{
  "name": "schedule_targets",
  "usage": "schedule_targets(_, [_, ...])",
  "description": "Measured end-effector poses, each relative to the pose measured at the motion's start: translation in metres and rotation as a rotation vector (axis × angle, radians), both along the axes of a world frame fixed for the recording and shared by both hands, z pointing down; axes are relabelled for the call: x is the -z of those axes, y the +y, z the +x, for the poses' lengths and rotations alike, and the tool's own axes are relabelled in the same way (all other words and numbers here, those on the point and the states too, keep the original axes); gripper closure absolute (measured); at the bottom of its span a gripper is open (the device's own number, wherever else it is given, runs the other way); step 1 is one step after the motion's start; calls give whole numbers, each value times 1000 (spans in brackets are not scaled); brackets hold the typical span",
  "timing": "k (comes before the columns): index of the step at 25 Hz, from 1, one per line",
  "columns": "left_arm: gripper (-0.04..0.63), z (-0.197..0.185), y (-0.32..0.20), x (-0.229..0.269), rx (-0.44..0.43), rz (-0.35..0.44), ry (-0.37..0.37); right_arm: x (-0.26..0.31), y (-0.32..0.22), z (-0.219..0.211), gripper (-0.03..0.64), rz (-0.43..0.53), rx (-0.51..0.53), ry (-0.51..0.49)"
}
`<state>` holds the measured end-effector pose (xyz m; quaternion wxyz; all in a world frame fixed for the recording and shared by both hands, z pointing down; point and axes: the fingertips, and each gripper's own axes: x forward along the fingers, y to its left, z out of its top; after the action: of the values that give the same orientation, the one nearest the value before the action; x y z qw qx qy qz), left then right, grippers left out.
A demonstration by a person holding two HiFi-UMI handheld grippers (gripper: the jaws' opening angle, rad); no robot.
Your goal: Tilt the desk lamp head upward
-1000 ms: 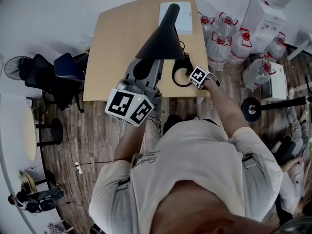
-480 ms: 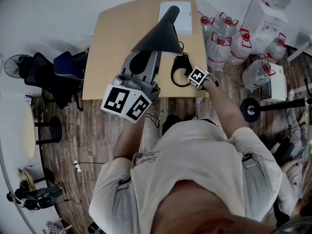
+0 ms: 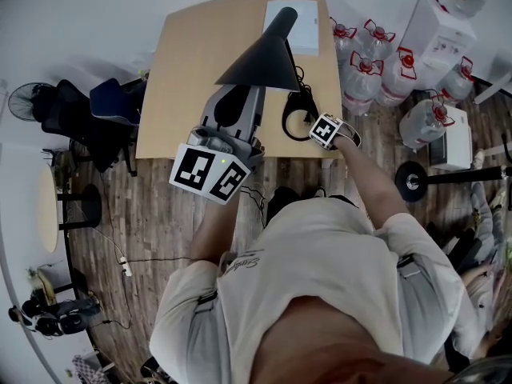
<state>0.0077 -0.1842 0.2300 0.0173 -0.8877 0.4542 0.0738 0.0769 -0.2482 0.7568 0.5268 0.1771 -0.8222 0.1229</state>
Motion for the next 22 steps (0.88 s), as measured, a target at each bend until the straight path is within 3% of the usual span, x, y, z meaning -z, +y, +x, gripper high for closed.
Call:
schedule_targets(4, [580,-2,5,-6,5,-10,-3,-3,2,1,621,-18,2,7])
schedule_targets(13, [580,-5,6,-44,-11,-77,-63,5,-3,0,623,28,-104,-47])
schedule_targets(19, [580,-22,23,-75,-1,-150,-91,-1,9,13,623,61,-242,-80])
schedule_targets(22, [580,-34,40,-81,7,-171,-100,6,31,17,623,54,-318,-172])
